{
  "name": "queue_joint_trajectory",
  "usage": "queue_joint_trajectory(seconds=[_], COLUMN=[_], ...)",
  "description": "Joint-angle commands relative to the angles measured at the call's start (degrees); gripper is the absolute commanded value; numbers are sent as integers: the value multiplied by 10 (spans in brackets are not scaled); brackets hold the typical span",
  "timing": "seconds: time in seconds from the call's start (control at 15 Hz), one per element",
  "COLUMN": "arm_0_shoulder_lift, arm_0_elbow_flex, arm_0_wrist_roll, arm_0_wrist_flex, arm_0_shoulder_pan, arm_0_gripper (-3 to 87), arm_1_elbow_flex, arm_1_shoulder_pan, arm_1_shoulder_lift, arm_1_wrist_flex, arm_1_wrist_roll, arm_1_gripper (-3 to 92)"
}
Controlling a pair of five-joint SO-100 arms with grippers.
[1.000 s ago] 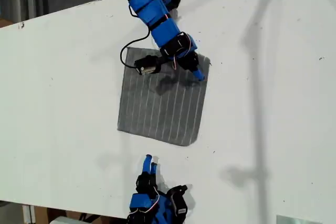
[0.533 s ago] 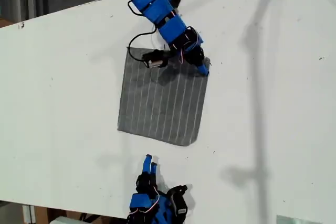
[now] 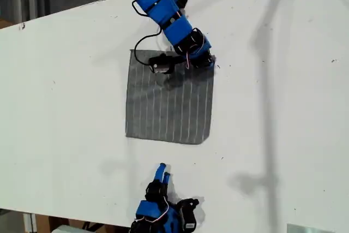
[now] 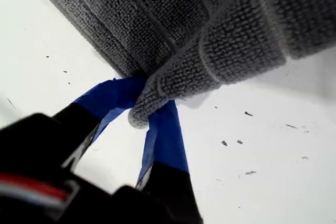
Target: Grasp corners of a square towel and fold twice.
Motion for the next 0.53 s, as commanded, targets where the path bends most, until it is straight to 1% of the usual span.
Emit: queue_joint_trajectory(seconds=[0.0, 0.13, 0.2, 0.33, 0.47], arm_0_shoulder_lift=[-347, -625, -745, -949, -1028], arm_0_elbow_flex=[-236, -431, -523, -701, -774], arm_0_wrist_roll=[-26, -18, -16, -18, -12], arm_0_wrist_flex=[-35, -78, -87, -60, -58], arm_0_shoulder_pan=[91, 154, 181, 207, 211], arm_0_gripper=[192, 204, 217, 242, 250], arm_1_elbow_flex=[-10, -10, -11, -11, -14], arm_1_shoulder_pan=[18, 19, 18, 15, 9], arm_1_shoulder_lift=[16, 14, 14, 15, 16], arm_1_wrist_flex=[-2, -2, -2, -2, -2], arm_1_wrist_roll=[-14, -17, -17, -18, -17], arm_1_gripper=[-1, -1, -1, -1, -1])
